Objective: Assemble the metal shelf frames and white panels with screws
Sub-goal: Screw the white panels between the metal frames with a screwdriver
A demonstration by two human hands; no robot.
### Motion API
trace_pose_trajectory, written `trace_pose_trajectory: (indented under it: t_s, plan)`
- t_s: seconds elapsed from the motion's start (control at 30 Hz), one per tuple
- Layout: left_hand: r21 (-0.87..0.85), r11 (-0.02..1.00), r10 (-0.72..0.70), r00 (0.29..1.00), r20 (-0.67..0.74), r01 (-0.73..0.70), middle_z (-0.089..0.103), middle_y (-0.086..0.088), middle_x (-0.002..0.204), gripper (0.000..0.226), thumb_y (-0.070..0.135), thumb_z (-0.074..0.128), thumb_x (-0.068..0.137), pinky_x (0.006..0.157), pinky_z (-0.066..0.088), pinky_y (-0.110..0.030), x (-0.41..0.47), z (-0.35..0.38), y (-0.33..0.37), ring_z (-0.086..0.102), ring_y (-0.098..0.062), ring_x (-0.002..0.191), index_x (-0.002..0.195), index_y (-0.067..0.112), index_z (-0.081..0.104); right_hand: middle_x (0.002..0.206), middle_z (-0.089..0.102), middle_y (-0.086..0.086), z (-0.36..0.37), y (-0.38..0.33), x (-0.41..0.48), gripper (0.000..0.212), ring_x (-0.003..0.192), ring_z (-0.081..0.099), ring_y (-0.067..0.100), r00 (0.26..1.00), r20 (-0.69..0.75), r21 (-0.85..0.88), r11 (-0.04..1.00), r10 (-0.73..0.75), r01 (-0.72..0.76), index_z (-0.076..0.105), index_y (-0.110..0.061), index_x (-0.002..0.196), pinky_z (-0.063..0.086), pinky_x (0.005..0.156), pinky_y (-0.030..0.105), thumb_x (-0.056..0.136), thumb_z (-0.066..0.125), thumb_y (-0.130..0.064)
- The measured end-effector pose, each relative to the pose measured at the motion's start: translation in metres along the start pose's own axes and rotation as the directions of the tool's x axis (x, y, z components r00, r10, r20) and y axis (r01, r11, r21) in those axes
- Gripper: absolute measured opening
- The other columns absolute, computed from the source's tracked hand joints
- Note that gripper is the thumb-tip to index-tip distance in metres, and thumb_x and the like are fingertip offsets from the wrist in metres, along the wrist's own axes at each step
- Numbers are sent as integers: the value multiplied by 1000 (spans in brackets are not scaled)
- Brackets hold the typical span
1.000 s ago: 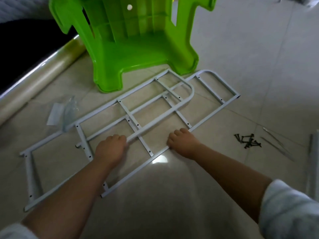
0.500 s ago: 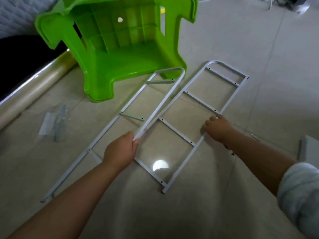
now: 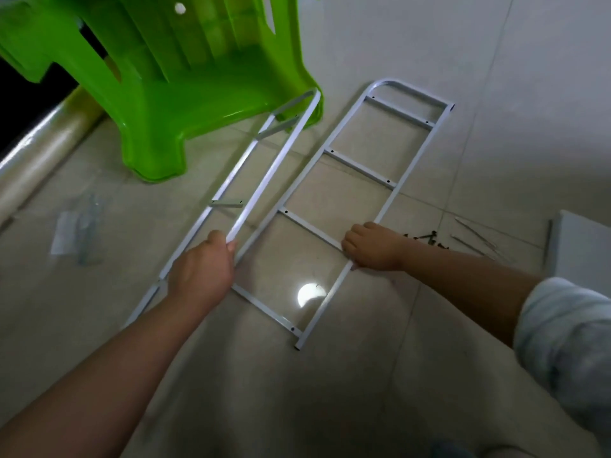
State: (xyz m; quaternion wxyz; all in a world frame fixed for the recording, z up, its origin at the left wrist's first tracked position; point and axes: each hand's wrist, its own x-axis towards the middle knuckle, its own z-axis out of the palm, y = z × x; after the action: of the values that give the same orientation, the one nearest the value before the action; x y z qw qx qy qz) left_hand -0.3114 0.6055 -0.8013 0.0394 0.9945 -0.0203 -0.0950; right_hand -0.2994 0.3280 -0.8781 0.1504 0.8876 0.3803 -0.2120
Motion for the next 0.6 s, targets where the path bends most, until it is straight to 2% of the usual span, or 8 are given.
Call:
trace_pose_trajectory:
  t_s: [0.1,0.17,0.2,0.27,0.37,0.43,0.5,0.6]
  plan:
    - [17,1000,6,1000,-30,-5,65,-24,94,32,27,34,98,72,45,-41,-4,-2,4,62,-40,90,101,-1,49,63,60,9,13,14,3,41,53,57,23,985,-173,1,1000,7,-7,62,-7,65,45,47,24,49,88,-35]
    - [36,999,16,999,-36,-15,65,-25,90,29,25,37,97,69,45,-41,-8,-5,7,63,-41,85,98,-1,50,62,59,13,6,28,1,37,52,57,28,975,-219,3,1000,28,-28,60,-4,63,46,48,26,55,87,-27]
    - [32,999,37,998,-41,-35,65,-26,83,26,22,42,96,65,46,-41,-9,-7,8,63,-42,77,93,-2,52,68,59,17,-3,38,-1,31,59,59,31,973,-224,40,998,57,-49,60,0,70,48,53,31,65,81,-22]
    - [34,992,121,992,-34,-119,60,-25,60,21,12,57,89,49,45,-39,-12,-9,14,60,-41,52,77,-4,52,99,57,23,-11,62,-8,26,92,56,37,952,-228,101,978,203,-184,57,5,99,45,77,40,90,54,-19]
    - [86,970,235,968,-88,-228,48,-17,37,29,3,74,71,34,38,-28,-13,-9,30,46,-31,26,60,-2,48,122,47,21,-17,93,-34,32,112,43,35,921,-103,36,927,375,-373,42,0,124,33,93,40,99,33,-18]
    - [51,973,227,971,-74,-224,54,-22,46,23,6,68,80,39,42,-33,-9,-11,47,54,-36,36,67,-4,51,123,48,19,-9,110,-54,32,113,43,34,892,-85,-19,894,444,-447,38,-4,127,33,94,41,97,33,-14]
    - [23,991,131,990,-59,-130,64,-25,76,25,20,45,95,56,42,-37,-2,-7,62,63,-41,68,89,-3,52,125,47,16,1,122,-76,33,116,42,32,834,-46,-20,834,550,-551,36,-8,129,30,98,42,96,34,-11]
    - [56,992,117,990,-81,-112,65,-21,94,32,28,31,99,66,43,-37,-3,-5,80,63,-38,87,101,1,48,135,40,14,18,130,-103,42,126,33,29,632,54,39,631,773,-775,28,-11,137,21,107,49,96,31,-10]
